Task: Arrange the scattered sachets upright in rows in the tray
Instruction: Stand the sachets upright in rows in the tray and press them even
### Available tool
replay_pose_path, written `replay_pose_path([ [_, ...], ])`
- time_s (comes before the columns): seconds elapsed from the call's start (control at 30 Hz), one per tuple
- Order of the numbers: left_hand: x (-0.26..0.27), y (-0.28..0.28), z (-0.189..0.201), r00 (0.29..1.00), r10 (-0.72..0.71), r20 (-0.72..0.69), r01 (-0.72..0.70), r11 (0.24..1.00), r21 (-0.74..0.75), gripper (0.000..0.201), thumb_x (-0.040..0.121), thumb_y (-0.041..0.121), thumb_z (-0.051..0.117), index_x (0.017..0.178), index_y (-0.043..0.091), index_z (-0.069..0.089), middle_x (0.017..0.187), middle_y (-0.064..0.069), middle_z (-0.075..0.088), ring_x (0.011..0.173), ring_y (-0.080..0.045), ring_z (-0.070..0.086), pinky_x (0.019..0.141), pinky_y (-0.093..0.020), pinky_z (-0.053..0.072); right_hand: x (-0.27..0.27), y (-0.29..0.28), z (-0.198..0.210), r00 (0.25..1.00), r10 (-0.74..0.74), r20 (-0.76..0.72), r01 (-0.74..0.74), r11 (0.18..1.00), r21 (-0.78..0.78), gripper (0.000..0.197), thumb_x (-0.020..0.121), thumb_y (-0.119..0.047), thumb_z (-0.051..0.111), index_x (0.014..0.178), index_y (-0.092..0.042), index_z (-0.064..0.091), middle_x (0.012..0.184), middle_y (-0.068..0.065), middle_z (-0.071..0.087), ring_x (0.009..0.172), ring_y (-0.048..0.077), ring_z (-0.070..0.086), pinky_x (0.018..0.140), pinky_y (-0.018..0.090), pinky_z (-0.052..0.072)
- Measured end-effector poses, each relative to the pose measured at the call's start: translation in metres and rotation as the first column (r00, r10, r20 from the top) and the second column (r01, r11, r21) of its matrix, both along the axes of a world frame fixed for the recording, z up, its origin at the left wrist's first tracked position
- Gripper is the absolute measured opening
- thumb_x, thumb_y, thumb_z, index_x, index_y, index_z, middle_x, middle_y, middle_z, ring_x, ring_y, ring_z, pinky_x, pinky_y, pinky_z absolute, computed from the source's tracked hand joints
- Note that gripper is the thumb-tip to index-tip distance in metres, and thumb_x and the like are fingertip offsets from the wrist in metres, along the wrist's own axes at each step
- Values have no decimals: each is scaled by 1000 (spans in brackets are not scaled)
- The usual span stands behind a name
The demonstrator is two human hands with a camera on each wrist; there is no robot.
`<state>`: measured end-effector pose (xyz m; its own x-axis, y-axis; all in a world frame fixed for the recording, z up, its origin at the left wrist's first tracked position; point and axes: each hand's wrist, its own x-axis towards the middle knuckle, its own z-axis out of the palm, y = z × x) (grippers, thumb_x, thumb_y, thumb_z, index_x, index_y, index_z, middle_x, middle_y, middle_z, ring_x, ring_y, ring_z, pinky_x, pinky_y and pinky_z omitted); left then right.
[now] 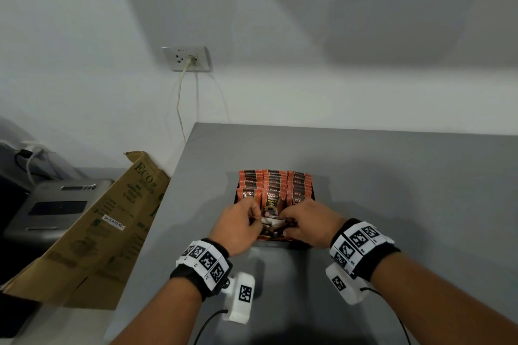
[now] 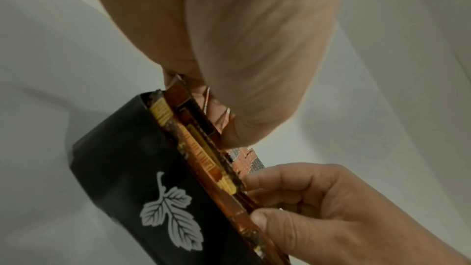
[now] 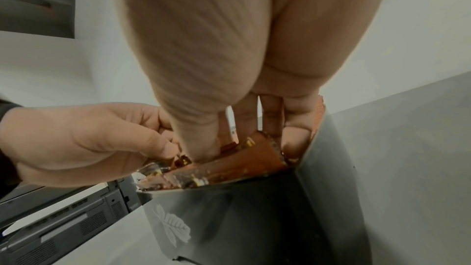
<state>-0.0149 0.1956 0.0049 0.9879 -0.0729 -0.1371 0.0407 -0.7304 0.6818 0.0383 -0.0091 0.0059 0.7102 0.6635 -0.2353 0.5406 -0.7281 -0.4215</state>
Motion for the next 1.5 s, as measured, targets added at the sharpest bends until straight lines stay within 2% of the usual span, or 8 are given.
replay_pose_path([
  [0.37, 0, 2, -2, 1000, -14, 28, 14, 1000, 3, 19, 94, 15, 59, 87, 31, 51, 89, 12, 64, 83, -6, 62, 69, -16, 47, 2, 9, -4, 999, -23, 30, 25, 997, -71, 24, 98, -19, 44, 100, -18, 68, 100, 3, 69, 89, 21, 63, 82, 37, 53],
  [0.6, 2, 2, 1, 999, 8, -46, -10, 998, -54, 23, 87, 11, 64, 99, 28, 55, 92, 12, 66, 85, -1, 64, 68, -11, 47, -1, -12, 12, 994, -107, -11, 107, 984, 140, 21, 100, -20, 52, 105, -23, 72, 92, -16, 61, 78, -2, 51, 68, 7, 34],
  [0.83, 8, 2, -2, 970, 243, 21, -230, 939, -255, 18, 89, 9, 66, 92, 26, 62, 85, 8, 72, 80, -2, 65, 70, -12, 45, -4, -33, 18, 950, -271, -153, 308, 885, 349, 14, 99, -20, 59, 95, -23, 73, 82, -11, 69, 75, 1, 62, 66, 17, 48],
  [0.93, 16, 4, 5, 907, 415, 65, -359, 846, -393, 16, 92, 10, 67, 98, 24, 66, 89, 8, 72, 77, -5, 67, 73, -26, 55, -3, -32, 26, 897, -341, -281, 440, 748, 497, 15, 97, -15, 61, 88, -15, 71, 81, 3, 74, 73, 17, 68, 75, 36, 55],
  [1.03, 25, -5, 20, 869, 493, -48, -415, 672, -613, 18, 93, 5, 65, 106, 18, 66, 94, -2, 71, 72, -18, 68, 69, -39, 60, -4, -18, 36, 810, -348, -471, 583, 554, 594, 16, 96, -7, 61, 83, -11, 70, 79, 4, 75, 68, 13, 66, 68, 35, 56],
  [1.23, 28, -35, 46, 889, 246, -387, -428, 144, -892, 23, 96, 16, 58, 110, -3, 61, 102, -25, 69, 85, -32, 69, 77, -49, 57, -16, 12, 58, 663, -256, -704, 743, 341, 576, 14, 98, -6, 58, 90, 0, 69, 80, 14, 72, 64, 20, 70, 50, 27, 54],
  [1.37, 24, -45, 48, 929, 156, -337, -359, 149, -921, 25, 80, -3, 70, 104, -5, 64, 92, -28, 66, 72, -35, 69, 56, -40, 58, -20, 24, 56, 731, -341, -592, 682, 390, 618, 11, 95, -11, 63, 91, -4, 70, 85, 20, 71, 65, 21, 69, 54, 38, 58],
  [1.5, 25, -47, 47, 926, 133, -355, -367, 87, -926, 22, 81, -8, 63, 103, -6, 66, 92, -28, 67, 78, -36, 71, 72, -43, 61, -18, 19, 57, 869, -464, -173, 459, 624, 633, 29, 85, -21, 71, 113, -26, 67, 108, -11, 66, 94, 1, 64, 88, 35, 56],
])
